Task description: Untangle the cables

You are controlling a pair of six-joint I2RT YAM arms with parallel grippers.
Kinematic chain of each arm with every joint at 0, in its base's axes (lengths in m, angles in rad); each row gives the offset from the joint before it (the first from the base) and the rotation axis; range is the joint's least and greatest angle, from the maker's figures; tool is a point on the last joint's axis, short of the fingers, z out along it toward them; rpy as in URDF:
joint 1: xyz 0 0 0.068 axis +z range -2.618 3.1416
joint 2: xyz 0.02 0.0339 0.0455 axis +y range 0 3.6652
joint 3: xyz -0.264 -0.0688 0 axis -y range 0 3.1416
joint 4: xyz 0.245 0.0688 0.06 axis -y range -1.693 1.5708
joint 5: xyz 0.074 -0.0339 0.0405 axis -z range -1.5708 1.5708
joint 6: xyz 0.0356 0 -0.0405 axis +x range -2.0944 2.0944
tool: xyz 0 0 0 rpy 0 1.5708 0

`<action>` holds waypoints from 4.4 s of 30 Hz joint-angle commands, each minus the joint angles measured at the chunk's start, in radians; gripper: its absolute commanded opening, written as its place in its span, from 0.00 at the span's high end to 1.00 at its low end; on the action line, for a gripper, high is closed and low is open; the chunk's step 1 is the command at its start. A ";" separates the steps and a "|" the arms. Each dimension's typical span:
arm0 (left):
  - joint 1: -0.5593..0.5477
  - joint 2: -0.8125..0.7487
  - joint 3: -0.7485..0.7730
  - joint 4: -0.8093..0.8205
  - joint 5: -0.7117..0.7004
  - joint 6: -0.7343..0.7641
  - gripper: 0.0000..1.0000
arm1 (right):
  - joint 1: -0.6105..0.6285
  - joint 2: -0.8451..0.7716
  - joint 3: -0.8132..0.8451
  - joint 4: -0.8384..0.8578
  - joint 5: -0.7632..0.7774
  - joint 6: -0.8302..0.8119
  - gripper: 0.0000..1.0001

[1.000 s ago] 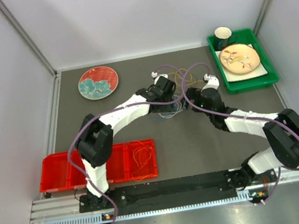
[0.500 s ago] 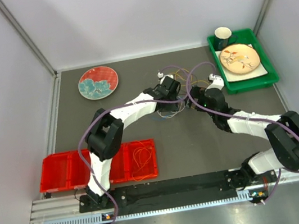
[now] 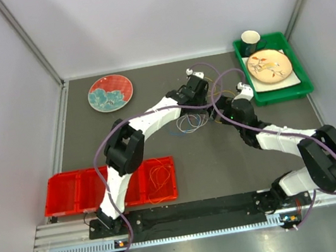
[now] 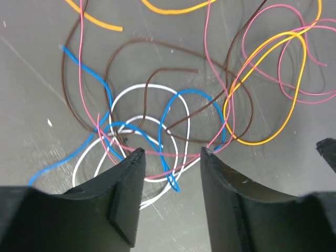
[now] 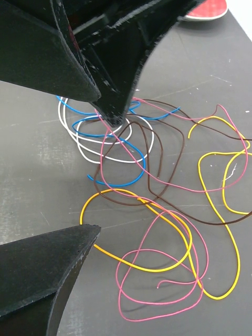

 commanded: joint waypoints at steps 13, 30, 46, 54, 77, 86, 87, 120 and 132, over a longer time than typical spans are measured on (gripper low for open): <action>-0.003 0.087 0.046 0.045 0.043 0.172 0.46 | -0.033 -0.006 -0.015 0.061 -0.030 0.030 0.01; -0.003 0.052 0.066 -0.004 -0.069 0.143 1.00 | -0.033 0.013 -0.002 0.052 -0.053 0.025 0.01; -0.002 -0.332 0.356 -0.118 -0.092 0.203 0.99 | -0.032 0.021 0.005 0.050 -0.053 0.027 0.01; -0.002 -0.666 -0.030 0.019 -0.069 0.096 0.05 | -0.035 -0.019 -0.020 0.061 -0.056 0.022 0.01; 0.000 -0.548 -0.526 0.177 0.006 -0.052 0.23 | -0.035 -0.052 -0.054 0.075 -0.039 0.030 0.01; -0.002 -0.334 -0.433 0.197 0.094 -0.118 0.25 | -0.061 -0.034 -0.052 0.078 -0.041 0.057 0.01; -0.003 -0.324 -0.425 0.203 0.097 -0.121 0.25 | -0.062 -0.034 -0.054 0.080 -0.042 0.057 0.01; -0.066 -0.370 0.168 -0.153 -0.162 0.071 1.00 | -0.075 -0.006 -0.038 0.081 -0.071 0.063 0.01; -0.065 -0.666 0.195 -0.076 -0.236 0.200 1.00 | -0.075 0.000 -0.034 0.078 -0.081 0.060 0.01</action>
